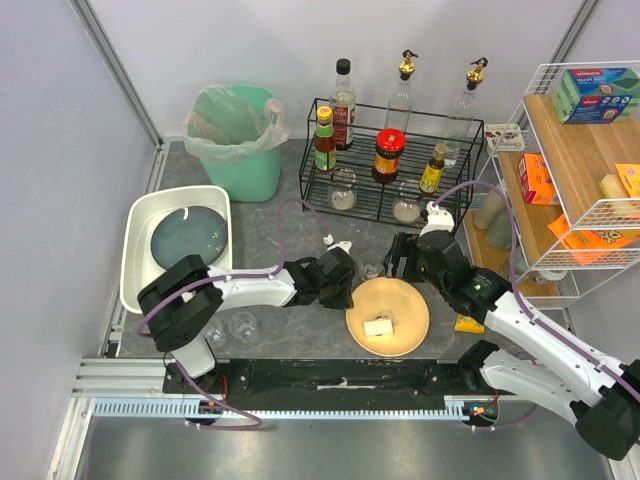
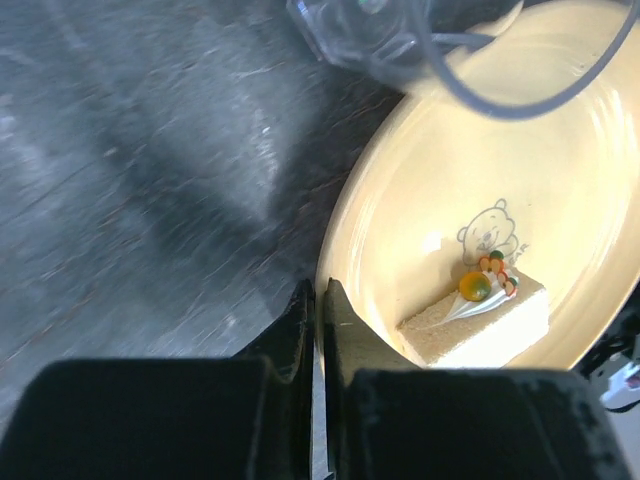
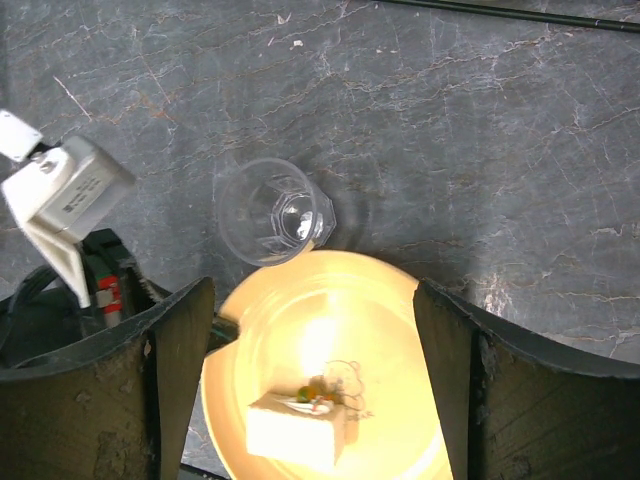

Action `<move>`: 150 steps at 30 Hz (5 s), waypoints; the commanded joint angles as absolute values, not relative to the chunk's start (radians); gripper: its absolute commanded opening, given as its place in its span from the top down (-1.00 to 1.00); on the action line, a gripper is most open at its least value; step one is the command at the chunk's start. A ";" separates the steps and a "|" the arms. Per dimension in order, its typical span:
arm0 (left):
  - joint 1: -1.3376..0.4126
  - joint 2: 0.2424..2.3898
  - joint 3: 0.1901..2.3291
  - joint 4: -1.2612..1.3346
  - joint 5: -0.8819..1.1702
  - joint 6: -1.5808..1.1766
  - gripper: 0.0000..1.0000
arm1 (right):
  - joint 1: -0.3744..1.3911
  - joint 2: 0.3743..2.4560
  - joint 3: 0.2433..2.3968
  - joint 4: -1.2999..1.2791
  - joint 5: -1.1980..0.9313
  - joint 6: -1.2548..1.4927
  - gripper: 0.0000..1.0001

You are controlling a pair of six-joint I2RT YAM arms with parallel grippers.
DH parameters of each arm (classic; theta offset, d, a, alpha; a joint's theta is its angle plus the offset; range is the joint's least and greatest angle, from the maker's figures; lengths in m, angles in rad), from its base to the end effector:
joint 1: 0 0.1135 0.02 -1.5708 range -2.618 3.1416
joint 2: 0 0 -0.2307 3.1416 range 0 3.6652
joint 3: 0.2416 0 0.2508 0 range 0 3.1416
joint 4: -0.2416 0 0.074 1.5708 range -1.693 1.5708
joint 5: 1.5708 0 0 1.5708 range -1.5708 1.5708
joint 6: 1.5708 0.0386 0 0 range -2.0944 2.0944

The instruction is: Clear the kitchen counter

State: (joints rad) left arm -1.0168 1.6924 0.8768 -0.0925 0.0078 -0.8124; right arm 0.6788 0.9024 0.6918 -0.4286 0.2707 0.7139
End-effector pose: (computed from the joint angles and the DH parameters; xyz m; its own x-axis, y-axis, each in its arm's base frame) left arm 0.1722 -0.2790 0.1175 -0.9044 0.0822 -0.4187 0.2855 0.8457 -0.4509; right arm 0.1753 0.1282 0.2360 -0.6377 0.2962 -0.7110 -0.0270 0.9139 0.4050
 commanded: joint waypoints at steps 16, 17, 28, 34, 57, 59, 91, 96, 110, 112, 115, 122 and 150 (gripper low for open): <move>-1.012 1.358 0.988 -0.554 -0.005 -0.520 0.97 | 0.676 0.907 0.724 -0.417 0.275 0.719 -0.77; -1.008 1.341 1.000 -0.567 -0.005 -0.520 0.97 | 0.676 0.905 0.729 -0.419 0.272 0.721 -0.77; -0.786 1.246 1.086 -0.652 0.083 -0.440 0.97 | 0.675 0.877 0.795 -0.439 0.300 0.726 -0.79; -0.599 1.244 1.121 -0.667 0.147 -0.393 0.97 | 0.676 0.882 0.807 -0.437 0.350 0.739 -0.82; -0.123 1.595 1.931 -0.965 0.242 -0.327 0.97 | 0.676 0.831 0.756 -0.420 0.334 0.753 -0.82; -0.086 1.634 1.991 -0.989 0.248 -0.333 0.97 | 0.676 0.833 0.755 -0.420 0.330 0.755 -0.82; 0.232 1.732 1.912 -0.422 0.045 -0.670 0.96 | 0.675 0.931 0.779 -0.397 0.328 0.747 -0.86; 0.201 1.672 1.763 -0.204 0.005 -0.545 0.97 | 0.673 0.940 0.781 -0.396 0.325 0.749 -0.86; 0.051 1.562 1.506 0.210 -0.352 -0.203 0.97 | 0.660 0.920 0.778 -0.402 0.307 0.738 -0.87; 0.049 1.566 1.508 0.209 -0.406 -0.199 0.97 | 0.658 0.914 0.776 -0.403 0.307 0.736 -0.87; 0.048 1.571 1.509 0.201 -0.480 -0.196 0.96 | 0.655 0.907 0.773 -0.407 0.308 0.733 -0.88; 0.034 1.571 1.519 0.213 -0.528 -0.156 0.97 | 0.649 0.914 0.776 -0.406 0.304 0.732 -0.88; 0.100 1.078 1.286 -0.617 -0.546 -0.531 0.97 | 0.647 0.868 0.813 -0.443 0.235 0.701 -0.89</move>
State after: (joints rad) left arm 0.0696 1.0946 1.3781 -0.5106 -0.5232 -0.4545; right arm 0.6502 0.9096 0.7921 -0.4347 0.2539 0.7097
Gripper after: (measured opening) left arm 0.036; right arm 0.945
